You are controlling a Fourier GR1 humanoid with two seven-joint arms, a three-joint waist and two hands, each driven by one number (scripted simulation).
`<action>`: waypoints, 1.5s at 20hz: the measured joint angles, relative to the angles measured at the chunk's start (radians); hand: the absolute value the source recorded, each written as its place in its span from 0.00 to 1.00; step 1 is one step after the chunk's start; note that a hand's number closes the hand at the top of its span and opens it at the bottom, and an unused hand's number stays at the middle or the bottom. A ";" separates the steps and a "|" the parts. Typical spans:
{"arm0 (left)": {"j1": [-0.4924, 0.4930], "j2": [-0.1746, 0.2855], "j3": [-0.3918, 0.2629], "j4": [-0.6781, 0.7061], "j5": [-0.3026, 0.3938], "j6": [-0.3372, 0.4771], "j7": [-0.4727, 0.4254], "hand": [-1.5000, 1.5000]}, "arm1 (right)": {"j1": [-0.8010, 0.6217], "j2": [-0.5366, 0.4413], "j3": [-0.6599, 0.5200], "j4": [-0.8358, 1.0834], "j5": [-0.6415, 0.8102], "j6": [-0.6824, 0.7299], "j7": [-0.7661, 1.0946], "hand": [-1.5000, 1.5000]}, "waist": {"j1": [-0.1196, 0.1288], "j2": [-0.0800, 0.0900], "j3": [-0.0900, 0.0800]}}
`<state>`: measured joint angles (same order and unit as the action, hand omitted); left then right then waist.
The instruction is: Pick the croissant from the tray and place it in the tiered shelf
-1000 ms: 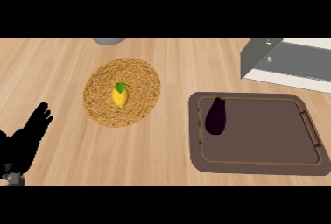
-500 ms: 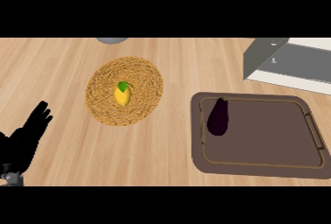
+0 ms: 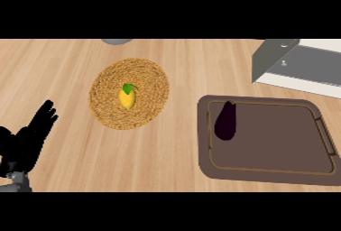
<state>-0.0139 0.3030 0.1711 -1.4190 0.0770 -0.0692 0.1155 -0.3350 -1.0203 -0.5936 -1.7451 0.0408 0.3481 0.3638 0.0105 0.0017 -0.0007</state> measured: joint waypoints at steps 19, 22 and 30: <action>-0.018 -0.013 0.013 0.017 -0.021 -0.023 -0.010 0.50 | -0.377 0.046 0.290 0.648 0.306 -0.202 -0.275 1.00 | 0.014 0.004 0.001; -0.010 -0.017 0.013 0.000 -0.021 -0.023 -0.002 0.50 | -0.426 0.061 0.289 0.755 0.331 -0.237 -0.281 0.00 | 0.015 0.004 0.001; -0.023 -0.023 0.016 0.012 -0.030 -0.025 -0.002 0.50 | -0.525 0.076 0.328 1.016 0.435 -0.320 -0.427 0.00 | 0.016 0.006 0.001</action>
<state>-0.0366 0.2800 0.1876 -1.4068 0.0474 -0.0943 0.1136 -0.8597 -0.9445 -0.2653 -0.7295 0.4762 0.0286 -0.0633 0.0265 0.0075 0.0004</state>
